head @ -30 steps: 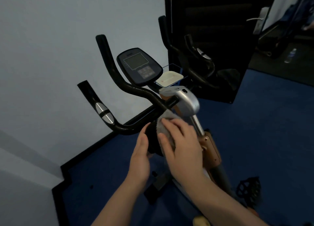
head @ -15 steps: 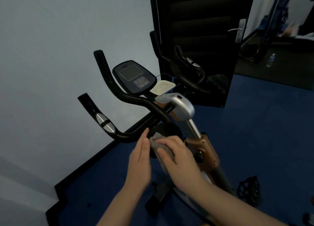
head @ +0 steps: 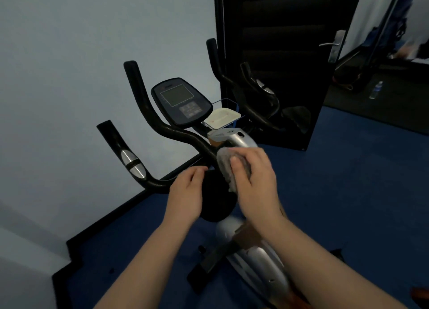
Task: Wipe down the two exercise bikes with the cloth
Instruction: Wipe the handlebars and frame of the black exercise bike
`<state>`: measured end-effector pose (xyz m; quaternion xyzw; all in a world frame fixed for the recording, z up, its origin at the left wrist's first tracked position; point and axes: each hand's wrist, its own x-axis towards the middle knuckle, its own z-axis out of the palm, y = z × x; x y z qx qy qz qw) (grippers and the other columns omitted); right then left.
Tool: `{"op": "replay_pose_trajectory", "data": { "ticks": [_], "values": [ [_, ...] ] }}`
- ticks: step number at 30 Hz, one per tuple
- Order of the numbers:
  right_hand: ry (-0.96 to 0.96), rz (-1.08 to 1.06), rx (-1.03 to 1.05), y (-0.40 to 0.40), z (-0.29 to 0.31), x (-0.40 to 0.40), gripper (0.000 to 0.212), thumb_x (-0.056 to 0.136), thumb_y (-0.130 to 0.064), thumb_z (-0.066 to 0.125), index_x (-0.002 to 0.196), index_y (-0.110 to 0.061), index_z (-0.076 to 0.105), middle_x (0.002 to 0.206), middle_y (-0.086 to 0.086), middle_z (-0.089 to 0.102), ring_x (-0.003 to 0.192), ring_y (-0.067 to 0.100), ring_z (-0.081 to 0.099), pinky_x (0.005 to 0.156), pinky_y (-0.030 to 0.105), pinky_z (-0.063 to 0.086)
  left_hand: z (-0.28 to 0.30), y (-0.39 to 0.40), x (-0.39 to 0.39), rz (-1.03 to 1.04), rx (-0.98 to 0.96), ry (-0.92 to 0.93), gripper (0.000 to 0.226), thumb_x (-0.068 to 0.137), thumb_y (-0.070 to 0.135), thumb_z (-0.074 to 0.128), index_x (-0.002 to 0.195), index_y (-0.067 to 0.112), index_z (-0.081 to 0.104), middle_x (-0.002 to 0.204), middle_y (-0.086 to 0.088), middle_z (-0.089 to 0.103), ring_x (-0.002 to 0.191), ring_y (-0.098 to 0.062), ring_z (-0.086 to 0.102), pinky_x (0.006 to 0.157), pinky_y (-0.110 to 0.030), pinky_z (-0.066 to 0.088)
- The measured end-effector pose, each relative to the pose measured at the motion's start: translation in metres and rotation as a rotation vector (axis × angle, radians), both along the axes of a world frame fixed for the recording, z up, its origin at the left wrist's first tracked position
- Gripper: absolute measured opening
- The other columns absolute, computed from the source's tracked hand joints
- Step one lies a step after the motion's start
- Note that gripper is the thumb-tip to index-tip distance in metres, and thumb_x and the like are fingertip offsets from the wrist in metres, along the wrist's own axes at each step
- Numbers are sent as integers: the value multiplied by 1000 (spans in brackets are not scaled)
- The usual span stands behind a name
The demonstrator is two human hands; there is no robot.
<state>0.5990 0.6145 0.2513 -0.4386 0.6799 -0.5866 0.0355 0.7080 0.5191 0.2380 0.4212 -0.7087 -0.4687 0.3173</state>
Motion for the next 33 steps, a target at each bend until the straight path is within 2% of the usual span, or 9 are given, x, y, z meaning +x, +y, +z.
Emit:
{"op": "replay_pose_trajectory", "data": {
  "ticks": [5,9,13,16,19,22,27,30,33],
  "values": [
    [-44,-78,-12,-14,3,-16,21,100,-28,50,115,-27,64,112,-17,52,112,5,49,87,6,35,-9,-5,-10,43,-28,-67,34,105,29,37,91,27,69,92,6,69,82,5,60,68,-10,41],
    [-46,-15,38,-14,-3,-25,17,99,-29,51,112,-31,63,106,-22,50,104,-4,49,83,8,38,-14,-4,-9,145,-8,-35,34,105,31,37,95,25,69,92,5,68,87,-3,62,71,-20,44],
    [-77,167,242,-21,-23,-9,21,98,-28,53,116,-27,63,110,-10,60,106,8,53,93,31,46,-14,-2,-9,166,-18,-23,35,104,30,37,91,26,69,89,5,68,81,-2,62,66,-19,42],
    [-19,211,342,-38,-12,-16,19,98,-31,51,111,-26,64,106,-5,60,102,15,55,90,40,48,-11,-1,-11,163,-11,-15,36,105,29,36,92,25,70,89,4,69,79,-2,63,68,-21,45],
    [5,165,321,-23,-25,-9,23,100,-40,44,113,-28,57,106,-7,58,101,13,55,88,36,47,-11,1,-10,181,-8,-26,37,105,30,36,92,24,70,90,2,69,81,-6,63,68,-23,45],
    [-137,143,252,1,-37,1,33,93,-56,32,111,-34,49,104,-10,57,98,5,57,84,33,50,-13,2,-11,212,-13,-30,37,105,31,36,90,26,69,90,4,69,83,-5,63,70,-23,45],
    [-37,44,211,-28,-37,1,15,100,-35,40,105,-26,52,102,-9,54,98,11,53,83,31,46,-12,0,-11,211,-33,-51,36,104,30,36,89,26,68,87,7,67,77,5,59,59,-7,39],
    [-172,51,154,-4,-60,14,33,96,-49,36,120,-30,48,109,-14,52,102,0,53,85,24,47,-14,5,-11,225,-18,-29,36,104,32,36,89,28,69,86,9,68,77,7,59,59,-5,40],
    [-207,84,149,-2,-62,10,25,96,-50,35,115,-36,44,106,-15,53,97,-1,56,78,22,49,-13,4,-9,215,-13,-24,36,104,33,36,90,28,68,88,8,68,78,7,60,59,-6,41]
  ]
}}
